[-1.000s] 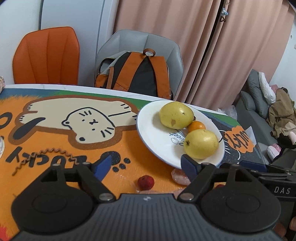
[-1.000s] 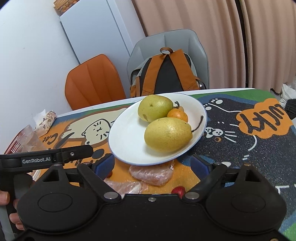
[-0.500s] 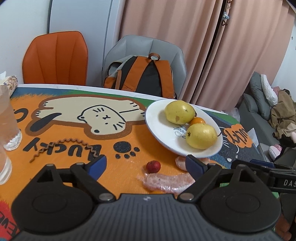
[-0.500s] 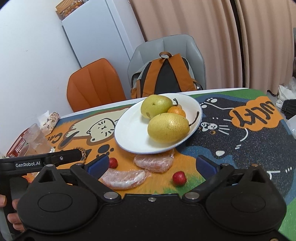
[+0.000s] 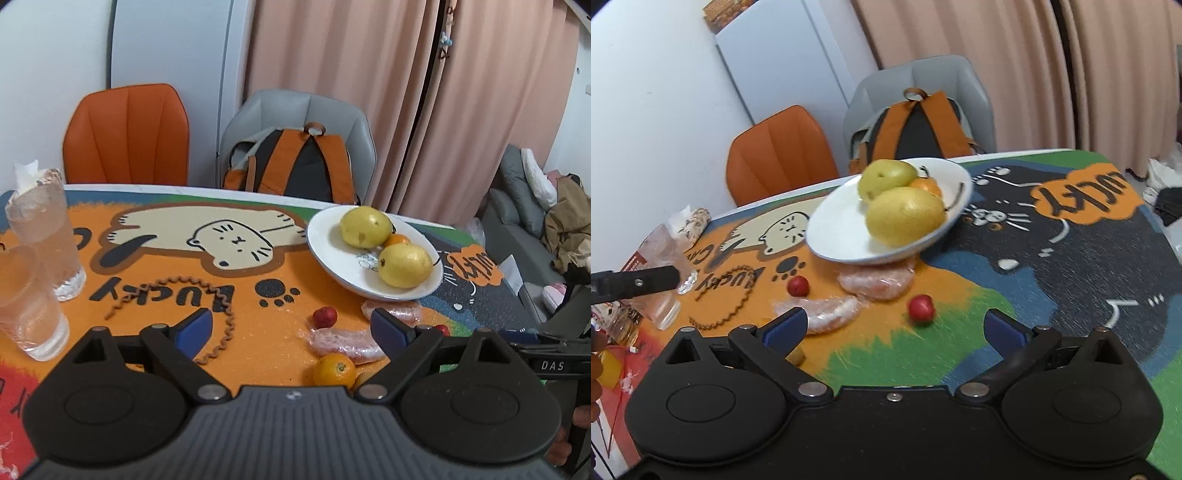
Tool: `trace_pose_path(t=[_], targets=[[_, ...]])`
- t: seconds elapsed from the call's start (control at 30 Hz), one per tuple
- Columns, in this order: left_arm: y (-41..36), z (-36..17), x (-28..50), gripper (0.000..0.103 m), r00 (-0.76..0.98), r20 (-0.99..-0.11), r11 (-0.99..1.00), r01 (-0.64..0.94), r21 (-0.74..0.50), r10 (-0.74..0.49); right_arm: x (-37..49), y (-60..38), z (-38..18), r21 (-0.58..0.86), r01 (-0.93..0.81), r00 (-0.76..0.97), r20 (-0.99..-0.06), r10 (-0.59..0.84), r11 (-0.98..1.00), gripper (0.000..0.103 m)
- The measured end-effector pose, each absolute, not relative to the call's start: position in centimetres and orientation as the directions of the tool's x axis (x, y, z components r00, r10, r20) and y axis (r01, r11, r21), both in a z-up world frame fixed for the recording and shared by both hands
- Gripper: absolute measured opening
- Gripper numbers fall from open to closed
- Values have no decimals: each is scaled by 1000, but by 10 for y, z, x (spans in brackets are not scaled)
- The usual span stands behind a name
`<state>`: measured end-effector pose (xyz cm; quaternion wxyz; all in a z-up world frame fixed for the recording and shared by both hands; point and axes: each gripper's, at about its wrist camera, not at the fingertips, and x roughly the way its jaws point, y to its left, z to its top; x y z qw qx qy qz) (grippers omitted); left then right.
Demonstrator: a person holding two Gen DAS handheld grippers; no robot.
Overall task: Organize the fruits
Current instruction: 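Withdraw both grippers from the plate toward the remaining fruit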
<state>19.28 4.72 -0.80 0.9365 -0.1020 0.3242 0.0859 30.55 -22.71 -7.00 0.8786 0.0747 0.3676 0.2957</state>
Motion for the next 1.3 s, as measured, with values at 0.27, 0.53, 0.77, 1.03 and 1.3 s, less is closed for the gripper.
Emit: trace_pose_path(t=[0.27,0.53,0.77,1.03,1.3], targets=[[47,-10,178,91,770,-631,964,-226,-139,90,295,-244,-72,345,-453,563,-604,564,822,103],[40,-9,163,91,772,-632,970,-202,-139,70,282,-251,-64,339,-480,553,-599,579,809,103],[32,-19,157,91,759,-650,974,-180,-135,50,269,-253,-58,327,-519,537,-594,599,790,103],[28,-27,154,91,756,-653,974,-175,-145,38,264,-255,-61,308,-523,540,-602,588,795,103],[22,-35,156,90,751,-660,979,-146,-145,14,263,-250,-63,293,-545,522,-614,592,785,103]])
